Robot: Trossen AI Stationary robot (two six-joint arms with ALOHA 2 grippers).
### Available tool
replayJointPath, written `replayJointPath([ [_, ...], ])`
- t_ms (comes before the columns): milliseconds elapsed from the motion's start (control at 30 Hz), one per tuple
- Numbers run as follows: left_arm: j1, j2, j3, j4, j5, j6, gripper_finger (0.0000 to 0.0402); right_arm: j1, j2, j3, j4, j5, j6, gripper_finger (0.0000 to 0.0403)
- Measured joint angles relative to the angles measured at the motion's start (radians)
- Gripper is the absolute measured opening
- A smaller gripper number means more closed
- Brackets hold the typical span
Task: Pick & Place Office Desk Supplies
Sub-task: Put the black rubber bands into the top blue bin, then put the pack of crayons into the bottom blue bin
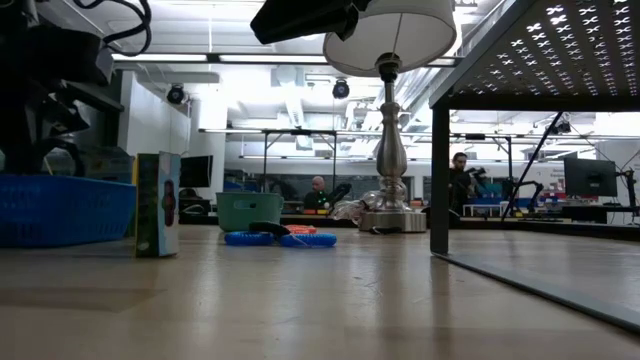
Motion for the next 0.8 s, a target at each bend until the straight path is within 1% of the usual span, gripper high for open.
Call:
replayJointPath([
  [67,0.000,0.001,0.000,0.003,0.001,0.000,0.0010,0.000,0.000,0.000,0.000,0.000,0.000,0.0069],
  [300,0.000,0.001,0.000,0.010,0.019,0.000,0.0063,0.000,0.000,0.000,0.000,0.000,0.000,0.0069],
  [400,0.000,0.001,0.000,0.009,0.019,0.000,0.0077,0.000,0.000,0.000,0.000,0.000,0.000,0.0069],
  [800,0.000,0.001,0.000,0.012,0.020,0.000,0.0083,0.000,0.000,0.000,0.000,0.000,0.000,0.0069],
])
